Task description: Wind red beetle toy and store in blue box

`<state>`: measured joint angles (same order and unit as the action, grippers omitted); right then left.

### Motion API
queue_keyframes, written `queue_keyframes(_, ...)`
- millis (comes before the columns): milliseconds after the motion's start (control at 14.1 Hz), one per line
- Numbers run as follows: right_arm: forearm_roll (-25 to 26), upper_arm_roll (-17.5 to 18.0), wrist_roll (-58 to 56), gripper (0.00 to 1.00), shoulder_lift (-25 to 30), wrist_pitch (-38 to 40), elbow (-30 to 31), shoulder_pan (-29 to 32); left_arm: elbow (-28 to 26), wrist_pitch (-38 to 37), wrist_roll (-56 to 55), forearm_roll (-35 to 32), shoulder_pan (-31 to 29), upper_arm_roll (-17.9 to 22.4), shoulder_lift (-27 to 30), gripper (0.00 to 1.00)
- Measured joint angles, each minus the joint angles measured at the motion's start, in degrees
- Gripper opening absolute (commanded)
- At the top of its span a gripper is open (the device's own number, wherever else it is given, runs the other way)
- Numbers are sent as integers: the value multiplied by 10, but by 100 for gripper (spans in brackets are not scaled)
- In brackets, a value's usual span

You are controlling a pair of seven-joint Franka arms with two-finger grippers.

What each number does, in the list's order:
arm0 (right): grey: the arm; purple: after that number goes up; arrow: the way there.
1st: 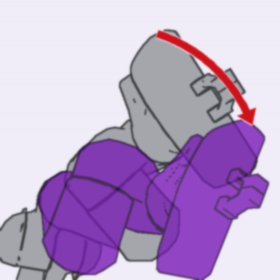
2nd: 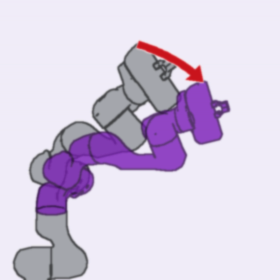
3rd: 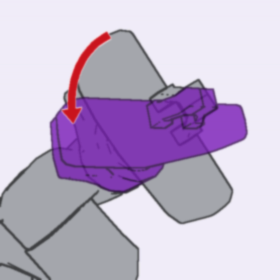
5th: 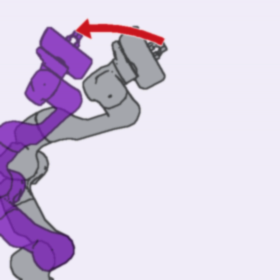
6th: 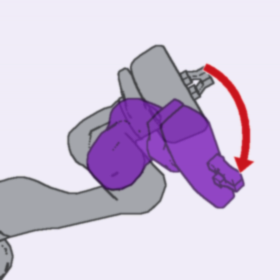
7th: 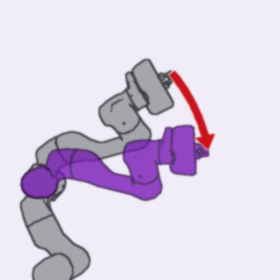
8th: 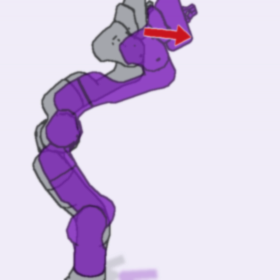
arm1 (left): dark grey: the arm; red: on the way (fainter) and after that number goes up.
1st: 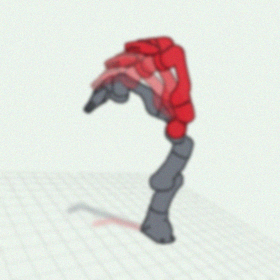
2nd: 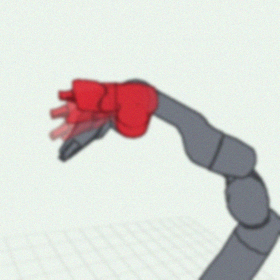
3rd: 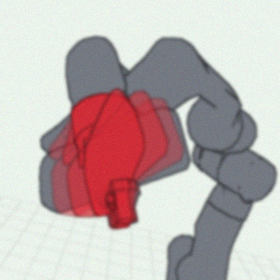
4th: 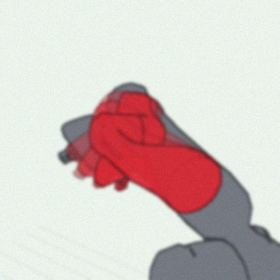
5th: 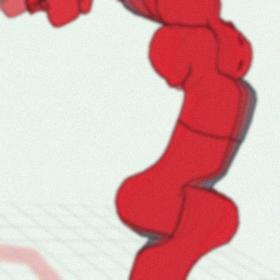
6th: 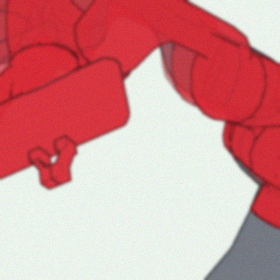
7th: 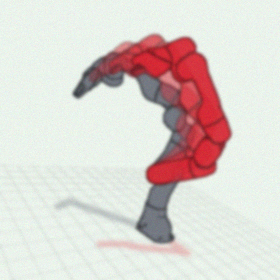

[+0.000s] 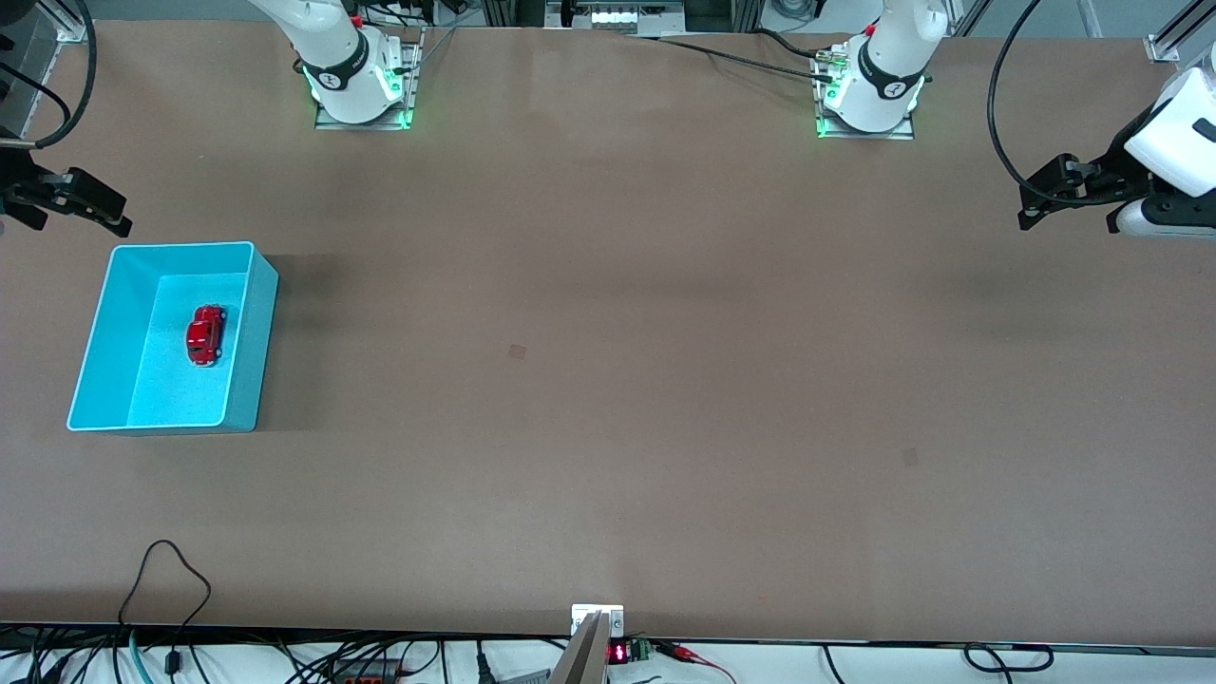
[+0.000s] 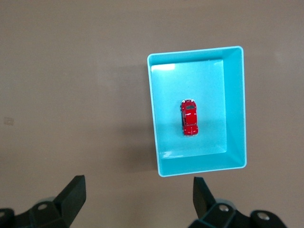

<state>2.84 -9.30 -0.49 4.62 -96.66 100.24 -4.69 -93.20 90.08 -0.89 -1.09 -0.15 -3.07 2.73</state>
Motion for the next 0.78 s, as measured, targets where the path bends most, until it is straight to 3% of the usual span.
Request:
queue_keyframes(285,-8,-12,-29,100,12,-14,30,1,0,0,0,0,0,0,0,100)
queue_keyframes(783,-9,-10,-25,100,23,-14,21,0,0,0,0,0,0,0,0,100)
